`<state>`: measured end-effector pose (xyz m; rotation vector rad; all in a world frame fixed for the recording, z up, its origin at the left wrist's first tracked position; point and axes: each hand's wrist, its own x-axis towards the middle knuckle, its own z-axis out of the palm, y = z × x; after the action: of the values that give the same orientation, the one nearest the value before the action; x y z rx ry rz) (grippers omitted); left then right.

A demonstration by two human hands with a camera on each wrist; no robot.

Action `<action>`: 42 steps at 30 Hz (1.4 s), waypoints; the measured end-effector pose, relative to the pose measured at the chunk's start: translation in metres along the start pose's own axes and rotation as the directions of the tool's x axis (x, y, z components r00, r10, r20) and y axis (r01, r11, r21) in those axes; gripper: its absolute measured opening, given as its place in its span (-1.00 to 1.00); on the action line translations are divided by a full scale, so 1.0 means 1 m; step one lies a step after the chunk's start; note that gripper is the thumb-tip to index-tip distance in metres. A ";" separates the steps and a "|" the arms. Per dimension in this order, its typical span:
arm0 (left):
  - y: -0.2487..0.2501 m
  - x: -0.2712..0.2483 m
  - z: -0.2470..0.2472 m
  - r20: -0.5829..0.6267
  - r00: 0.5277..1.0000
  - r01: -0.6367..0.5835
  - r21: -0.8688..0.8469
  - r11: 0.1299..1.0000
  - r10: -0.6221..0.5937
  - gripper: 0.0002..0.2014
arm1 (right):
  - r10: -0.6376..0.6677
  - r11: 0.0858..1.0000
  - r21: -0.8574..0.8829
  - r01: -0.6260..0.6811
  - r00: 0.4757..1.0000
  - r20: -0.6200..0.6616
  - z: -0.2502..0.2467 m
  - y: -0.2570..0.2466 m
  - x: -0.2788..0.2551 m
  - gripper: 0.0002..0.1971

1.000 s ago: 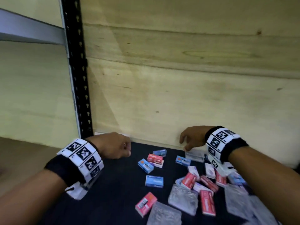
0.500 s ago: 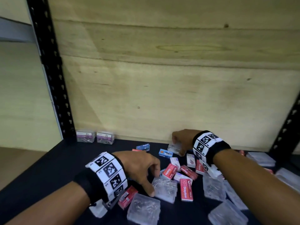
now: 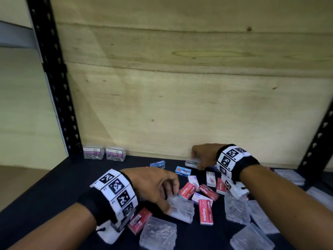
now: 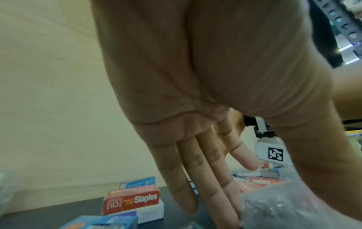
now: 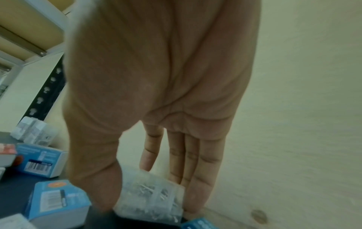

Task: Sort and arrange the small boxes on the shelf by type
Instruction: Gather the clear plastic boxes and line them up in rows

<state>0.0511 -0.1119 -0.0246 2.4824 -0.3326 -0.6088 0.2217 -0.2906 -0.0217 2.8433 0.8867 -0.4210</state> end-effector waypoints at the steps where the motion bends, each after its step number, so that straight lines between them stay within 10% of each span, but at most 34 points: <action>1: -0.002 -0.002 -0.002 0.000 1.000 0.004 -0.041 0.999 -0.004 -0.56 | -0.008 1.000 0.011 0.008 1.000 -0.011 -0.002 0.001 -0.003 -0.49; 13: -0.047 -0.043 -0.047 -0.212 0.977 -0.025 -0.276 0.961 -0.036 -0.86 | -0.112 0.957 0.257 0.137 0.987 -0.112 -0.032 -0.025 -0.021 -0.74; 22: -0.115 -0.073 -0.068 -0.357 0.871 0.181 -0.403 0.897 -0.336 -0.86 | -0.307 0.895 0.271 0.354 0.930 -0.203 -0.047 -0.093 -0.015 -0.67; 42: -0.216 -0.097 -0.069 -0.421 0.697 0.342 -0.516 0.785 -0.581 -0.81 | -0.365 0.907 0.215 0.362 0.931 -0.025 -0.025 -0.200 0.039 -0.65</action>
<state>0.0233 0.1307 -0.0628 2.1902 0.6376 -0.0749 0.1429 -0.1011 -0.0185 2.8522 1.4617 -0.6149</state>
